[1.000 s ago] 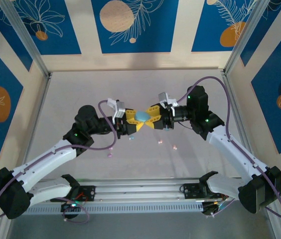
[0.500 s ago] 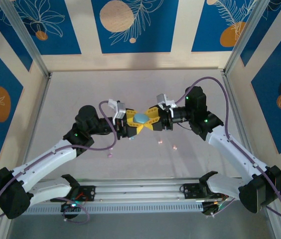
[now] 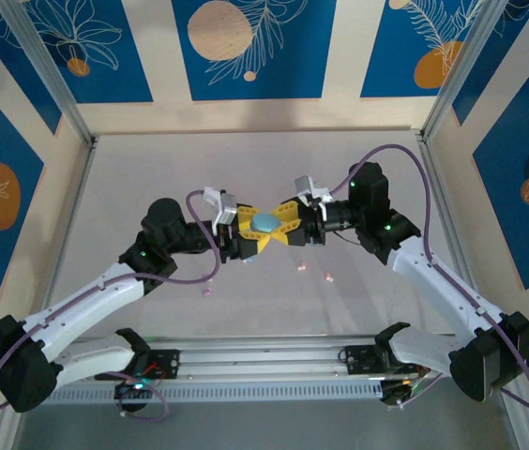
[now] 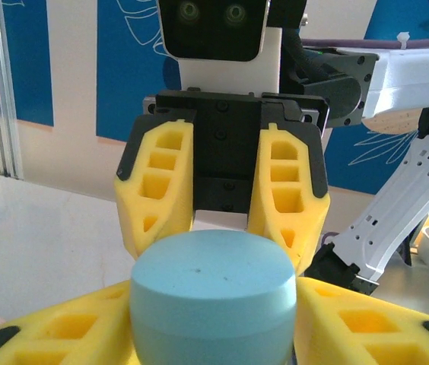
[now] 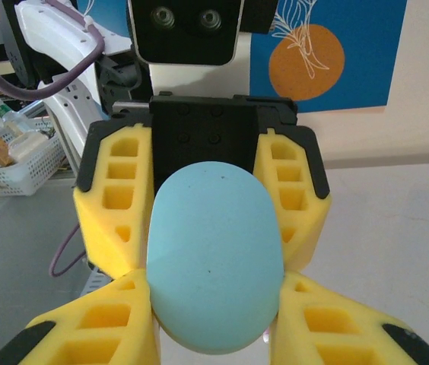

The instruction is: Insert wireless bluetooth earbuds into charging case

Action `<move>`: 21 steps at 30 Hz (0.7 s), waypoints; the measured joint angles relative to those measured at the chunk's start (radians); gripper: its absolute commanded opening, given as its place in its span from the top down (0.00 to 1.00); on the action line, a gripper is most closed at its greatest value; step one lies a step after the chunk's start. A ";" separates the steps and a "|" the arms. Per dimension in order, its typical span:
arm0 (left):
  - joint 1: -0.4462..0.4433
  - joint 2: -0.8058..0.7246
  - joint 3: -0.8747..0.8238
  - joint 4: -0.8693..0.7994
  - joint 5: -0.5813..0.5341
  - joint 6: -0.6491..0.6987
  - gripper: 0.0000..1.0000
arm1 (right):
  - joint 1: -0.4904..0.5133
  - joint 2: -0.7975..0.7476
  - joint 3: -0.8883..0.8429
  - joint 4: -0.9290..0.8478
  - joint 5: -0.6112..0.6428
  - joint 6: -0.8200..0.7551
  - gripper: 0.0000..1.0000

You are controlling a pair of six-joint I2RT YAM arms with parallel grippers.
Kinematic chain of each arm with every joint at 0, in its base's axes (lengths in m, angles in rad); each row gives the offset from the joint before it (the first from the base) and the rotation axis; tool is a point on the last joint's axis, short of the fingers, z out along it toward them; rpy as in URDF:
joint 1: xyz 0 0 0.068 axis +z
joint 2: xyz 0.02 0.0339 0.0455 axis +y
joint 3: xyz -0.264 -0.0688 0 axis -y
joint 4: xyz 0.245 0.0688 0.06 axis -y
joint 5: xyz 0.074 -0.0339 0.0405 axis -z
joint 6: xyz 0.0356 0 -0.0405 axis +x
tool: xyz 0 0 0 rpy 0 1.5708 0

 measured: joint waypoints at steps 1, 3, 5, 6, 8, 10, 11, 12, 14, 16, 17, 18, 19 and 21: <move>0.000 0.000 0.000 0.000 0.000 0.000 0.49 | 0.000 0.000 0.000 0.005 0.000 0.002 0.68; 0.000 0.000 0.000 0.001 0.000 -0.001 0.50 | 0.000 0.000 0.000 0.013 0.002 0.005 0.68; 0.000 0.000 0.000 0.001 0.000 -0.005 0.53 | 0.000 0.000 0.000 0.015 0.003 0.005 0.68; 0.000 0.000 0.000 0.001 -0.001 -0.006 0.53 | 0.000 0.000 0.000 0.015 0.003 0.005 0.68; 0.000 0.000 0.000 0.002 -0.002 -0.006 0.53 | 0.000 0.000 0.000 0.014 0.002 0.004 0.68; 0.000 0.000 0.000 0.005 -0.004 -0.009 0.54 | 0.000 0.000 0.000 0.013 0.002 0.002 0.68; 0.000 0.000 -0.001 0.006 -0.004 -0.013 0.56 | 0.000 0.000 0.000 0.013 0.002 0.000 0.68; 0.000 0.000 -0.001 0.008 -0.004 -0.016 0.57 | 0.000 0.000 0.000 0.013 0.000 -0.003 0.68; 0.000 0.000 -0.002 0.009 -0.004 -0.021 0.57 | 0.000 0.000 0.000 0.013 -0.004 -0.006 0.68; 0.000 0.000 -0.003 0.009 -0.004 -0.026 0.57 | 0.001 0.000 0.000 0.009 -0.005 -0.011 0.68; 0.000 0.000 -0.004 0.011 -0.004 -0.027 0.56 | 0.001 0.000 0.000 0.008 -0.005 -0.015 0.68; 0.000 0.000 -0.005 0.013 -0.004 -0.028 0.55 | 0.001 0.000 0.000 0.006 -0.005 -0.018 0.68; 0.000 0.000 -0.006 0.015 -0.004 -0.032 0.55 | 0.002 0.000 0.000 0.003 -0.005 -0.022 0.68; 0.000 0.000 -0.008 0.016 -0.003 -0.037 0.54 | 0.003 0.000 0.000 -0.003 -0.004 -0.027 0.68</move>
